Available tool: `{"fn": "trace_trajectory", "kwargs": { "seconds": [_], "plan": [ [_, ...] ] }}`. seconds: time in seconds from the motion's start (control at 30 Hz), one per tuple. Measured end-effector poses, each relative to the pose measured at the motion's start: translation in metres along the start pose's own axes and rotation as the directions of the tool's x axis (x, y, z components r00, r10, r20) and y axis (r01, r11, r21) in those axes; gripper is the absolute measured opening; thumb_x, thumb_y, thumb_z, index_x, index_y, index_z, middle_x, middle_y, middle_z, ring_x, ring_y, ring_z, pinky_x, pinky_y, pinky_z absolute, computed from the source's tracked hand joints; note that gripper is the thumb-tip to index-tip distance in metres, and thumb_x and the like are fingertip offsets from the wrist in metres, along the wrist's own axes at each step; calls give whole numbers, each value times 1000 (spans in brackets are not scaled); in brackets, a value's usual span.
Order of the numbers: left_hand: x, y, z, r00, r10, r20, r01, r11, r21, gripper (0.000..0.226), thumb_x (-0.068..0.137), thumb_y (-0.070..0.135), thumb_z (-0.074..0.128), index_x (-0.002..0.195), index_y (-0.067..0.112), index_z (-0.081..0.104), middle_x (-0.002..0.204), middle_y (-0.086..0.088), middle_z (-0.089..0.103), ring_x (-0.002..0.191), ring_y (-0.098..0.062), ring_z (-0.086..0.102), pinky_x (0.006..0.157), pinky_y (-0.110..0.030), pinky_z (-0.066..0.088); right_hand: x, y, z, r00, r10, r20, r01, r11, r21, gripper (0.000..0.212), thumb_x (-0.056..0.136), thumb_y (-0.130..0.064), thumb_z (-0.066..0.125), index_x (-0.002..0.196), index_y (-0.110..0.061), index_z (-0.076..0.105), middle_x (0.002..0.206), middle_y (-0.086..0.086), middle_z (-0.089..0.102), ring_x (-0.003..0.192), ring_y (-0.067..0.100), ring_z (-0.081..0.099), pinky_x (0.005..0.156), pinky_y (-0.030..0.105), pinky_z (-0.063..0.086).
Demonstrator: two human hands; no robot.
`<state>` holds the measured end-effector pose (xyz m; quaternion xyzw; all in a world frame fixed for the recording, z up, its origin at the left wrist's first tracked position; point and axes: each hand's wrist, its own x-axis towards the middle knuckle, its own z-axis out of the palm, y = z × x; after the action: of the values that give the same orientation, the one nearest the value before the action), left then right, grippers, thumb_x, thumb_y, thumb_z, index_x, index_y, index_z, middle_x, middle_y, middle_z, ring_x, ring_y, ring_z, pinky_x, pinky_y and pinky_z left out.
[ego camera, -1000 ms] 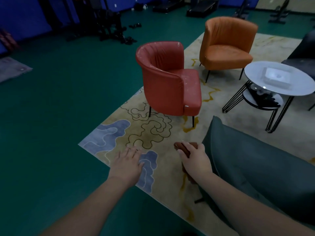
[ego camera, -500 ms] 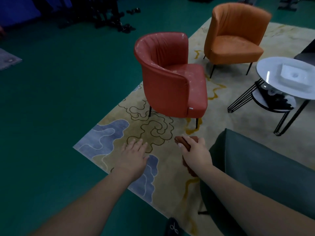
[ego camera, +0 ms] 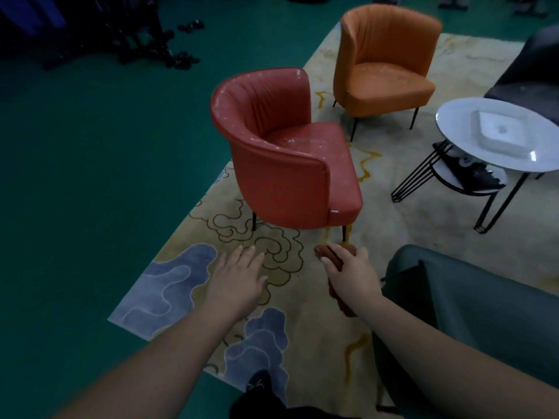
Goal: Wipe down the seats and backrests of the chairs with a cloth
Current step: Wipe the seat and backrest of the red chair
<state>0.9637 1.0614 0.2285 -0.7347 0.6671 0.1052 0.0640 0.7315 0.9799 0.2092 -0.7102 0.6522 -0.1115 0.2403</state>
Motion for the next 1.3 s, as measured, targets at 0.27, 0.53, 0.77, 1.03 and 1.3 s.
{"fn": "trace_trajectory", "kwargs": {
  "seconds": [0.27, 0.53, 0.77, 1.03, 1.3],
  "plan": [
    [82, -29, -25, 990, 135, 36, -136, 990, 34, 58, 100, 49, 25, 152, 26, 17, 161, 4, 12, 147, -19, 6, 119, -43, 10, 48, -25, -2, 991, 108, -73, -105, 994, 43, 46, 93, -58, 43, 137, -44, 43, 127, 1, 34, 86, 17, 49, 74, 29, 48],
    [174, 3, -38, 976, 211, 61, -214, 976, 47, 59, 99, 50, 24, 153, 27, 15, 161, 5, 11, 147, -19, 6, 117, -43, 7, 114, 0, -29, 970, 195, -147, -188, 980, 65, 46, 93, -57, 46, 136, -42, 46, 120, 1, 36, 80, 17, 47, 73, 31, 49],
    [271, 44, -62, 982, 183, 47, -185, 981, 62, 60, 98, 52, 24, 153, 28, 13, 161, 6, 10, 147, -18, 3, 118, -44, 2, 204, 35, -71, 968, 181, -174, -167, 981, 95, 46, 91, -58, 48, 135, -46, 46, 116, -3, 36, 90, 19, 54, 78, 32, 50],
    [349, 81, -77, 975, 219, 31, -221, 972, 75, 61, 98, 52, 25, 153, 28, 12, 162, 5, 5, 148, -17, -3, 118, -44, -1, 285, 56, -105, 960, 206, -189, -180, 973, 146, 46, 91, -57, 48, 135, -44, 46, 123, -1, 36, 96, 23, 56, 82, 37, 53],
    [459, 113, -93, 947, 321, 14, -321, 944, 78, 61, 98, 50, 25, 153, 27, 13, 162, 5, 1, 148, -16, -6, 118, -42, -4, 382, 78, -123, 944, 285, -168, -265, 955, 130, 46, 91, -59, 46, 135, -47, 44, 123, -1, 33, 94, 21, 55, 77, 35, 52]
  ]
}}
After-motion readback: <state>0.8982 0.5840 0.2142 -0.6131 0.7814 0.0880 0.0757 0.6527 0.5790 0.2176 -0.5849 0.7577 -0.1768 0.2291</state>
